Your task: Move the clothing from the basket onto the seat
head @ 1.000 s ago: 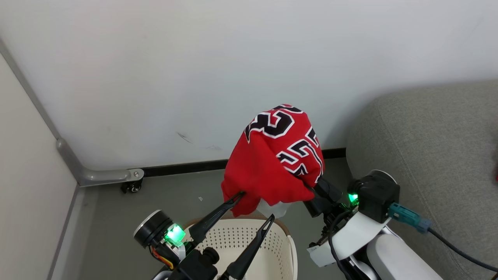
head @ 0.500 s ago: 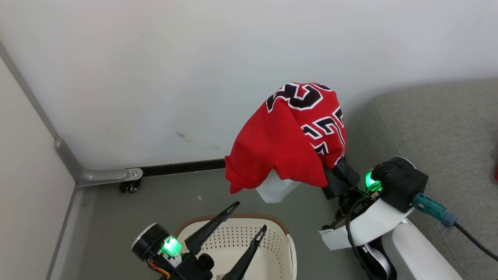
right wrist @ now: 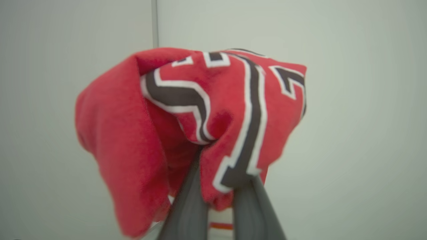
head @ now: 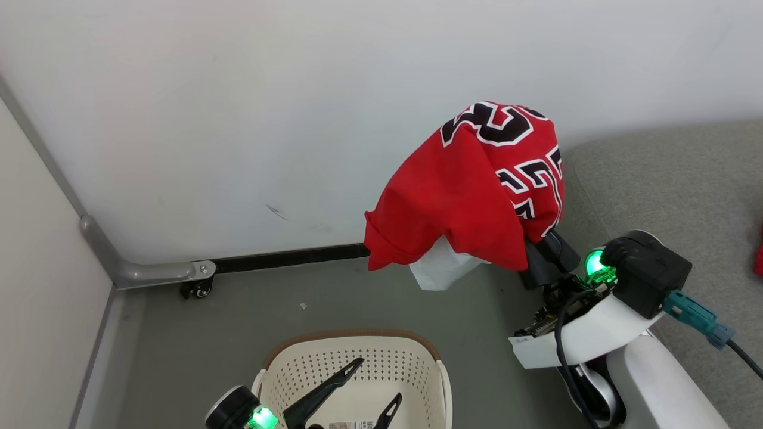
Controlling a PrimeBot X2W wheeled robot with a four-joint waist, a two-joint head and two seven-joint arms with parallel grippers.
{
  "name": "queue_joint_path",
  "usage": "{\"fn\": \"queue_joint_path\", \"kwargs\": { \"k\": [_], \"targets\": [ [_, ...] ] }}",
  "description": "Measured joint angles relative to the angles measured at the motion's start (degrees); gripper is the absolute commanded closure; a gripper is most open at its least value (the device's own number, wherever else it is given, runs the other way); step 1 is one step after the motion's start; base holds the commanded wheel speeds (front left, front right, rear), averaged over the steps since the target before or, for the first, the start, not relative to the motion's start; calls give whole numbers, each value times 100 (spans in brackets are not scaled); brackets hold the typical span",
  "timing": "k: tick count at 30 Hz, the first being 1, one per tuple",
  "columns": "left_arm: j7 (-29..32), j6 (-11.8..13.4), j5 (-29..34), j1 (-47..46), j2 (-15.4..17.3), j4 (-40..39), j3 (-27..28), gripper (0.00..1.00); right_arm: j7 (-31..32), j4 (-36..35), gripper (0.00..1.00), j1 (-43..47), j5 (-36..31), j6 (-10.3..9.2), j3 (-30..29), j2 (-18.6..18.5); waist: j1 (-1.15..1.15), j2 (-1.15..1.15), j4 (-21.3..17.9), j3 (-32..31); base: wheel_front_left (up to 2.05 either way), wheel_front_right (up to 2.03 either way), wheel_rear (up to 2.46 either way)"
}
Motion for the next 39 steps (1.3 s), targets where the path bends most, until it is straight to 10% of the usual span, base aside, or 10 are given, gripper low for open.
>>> {"fn": "queue_joint_path", "kwargs": {
  "k": [39],
  "targets": [
    [1, -48, -146, 227, -64, 403, -223, 0, 0, -230, 100, 578, -258, -1, -1170, -97, 0, 0, -626, 1, 0, 0, 0]
  ]
}}
